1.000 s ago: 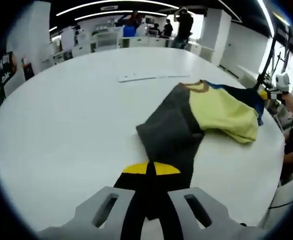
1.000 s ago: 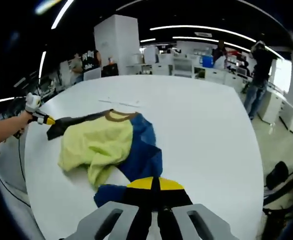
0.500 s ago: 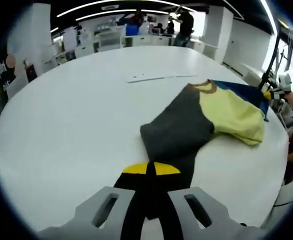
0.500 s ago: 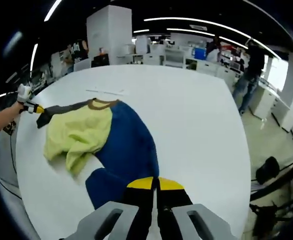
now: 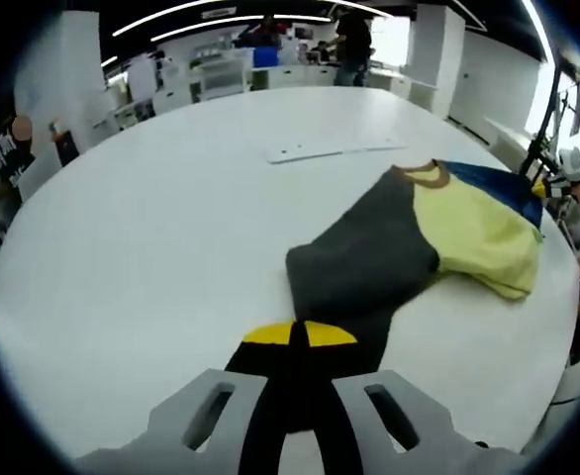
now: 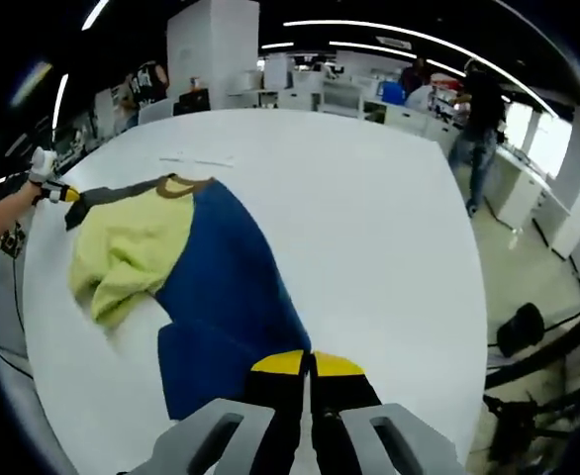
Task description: Fold the garment on the visible template until the final outline fits inside the template.
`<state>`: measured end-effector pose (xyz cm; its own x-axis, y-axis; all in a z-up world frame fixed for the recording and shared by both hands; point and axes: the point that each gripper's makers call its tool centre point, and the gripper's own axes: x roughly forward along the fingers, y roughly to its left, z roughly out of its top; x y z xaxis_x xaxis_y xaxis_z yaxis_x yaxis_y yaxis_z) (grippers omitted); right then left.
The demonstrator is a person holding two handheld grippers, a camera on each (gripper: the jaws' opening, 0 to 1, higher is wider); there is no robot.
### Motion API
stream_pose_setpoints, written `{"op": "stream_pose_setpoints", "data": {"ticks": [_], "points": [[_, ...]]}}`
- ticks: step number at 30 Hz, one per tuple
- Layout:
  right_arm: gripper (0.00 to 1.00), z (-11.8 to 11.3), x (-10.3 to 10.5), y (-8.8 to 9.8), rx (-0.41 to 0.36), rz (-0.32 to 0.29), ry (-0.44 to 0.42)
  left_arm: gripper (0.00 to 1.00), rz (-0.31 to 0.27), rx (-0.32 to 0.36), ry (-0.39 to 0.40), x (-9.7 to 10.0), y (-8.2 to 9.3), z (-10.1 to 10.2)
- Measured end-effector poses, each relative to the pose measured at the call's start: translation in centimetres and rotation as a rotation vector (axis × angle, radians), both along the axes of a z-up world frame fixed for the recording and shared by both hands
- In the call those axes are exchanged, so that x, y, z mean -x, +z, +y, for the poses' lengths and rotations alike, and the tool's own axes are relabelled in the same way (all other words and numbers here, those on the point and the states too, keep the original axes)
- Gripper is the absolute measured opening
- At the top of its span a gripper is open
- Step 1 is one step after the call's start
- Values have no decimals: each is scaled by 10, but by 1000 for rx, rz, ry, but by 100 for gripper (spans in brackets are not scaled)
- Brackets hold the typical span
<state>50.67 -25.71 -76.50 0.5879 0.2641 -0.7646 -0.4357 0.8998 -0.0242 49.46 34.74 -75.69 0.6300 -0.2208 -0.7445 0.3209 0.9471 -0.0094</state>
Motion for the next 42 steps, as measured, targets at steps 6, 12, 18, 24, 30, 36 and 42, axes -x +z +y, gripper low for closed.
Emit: {"op": "stream_pose_setpoints", "data": {"ticks": [6, 12, 18, 24, 30, 36, 42], "points": [[0, 4, 2, -2, 4, 7, 15, 0, 0, -17, 9, -8, 2, 10], [0, 5, 2, -2, 9, 9, 21, 0, 4, -24, 19, -9, 2, 16], [0, 2, 0, -2, 12, 10, 8, 0, 26, -21, 18, -3, -5, 18], [0, 6, -2, -1, 5, -1, -3, 0, 26, 1, 19, 1, -6, 17], [0, 12, -5, 5, -23, -30, -3, 2, 12, 20, 26, 2, -3, 18], [18, 13, -11, 12, -57, -72, -30, 10, -17, 39, 33, 1, 3, 14], [28, 18, -13, 21, -83, -121, -19, 26, -77, 35, 29, -1, 11, 13]]}}
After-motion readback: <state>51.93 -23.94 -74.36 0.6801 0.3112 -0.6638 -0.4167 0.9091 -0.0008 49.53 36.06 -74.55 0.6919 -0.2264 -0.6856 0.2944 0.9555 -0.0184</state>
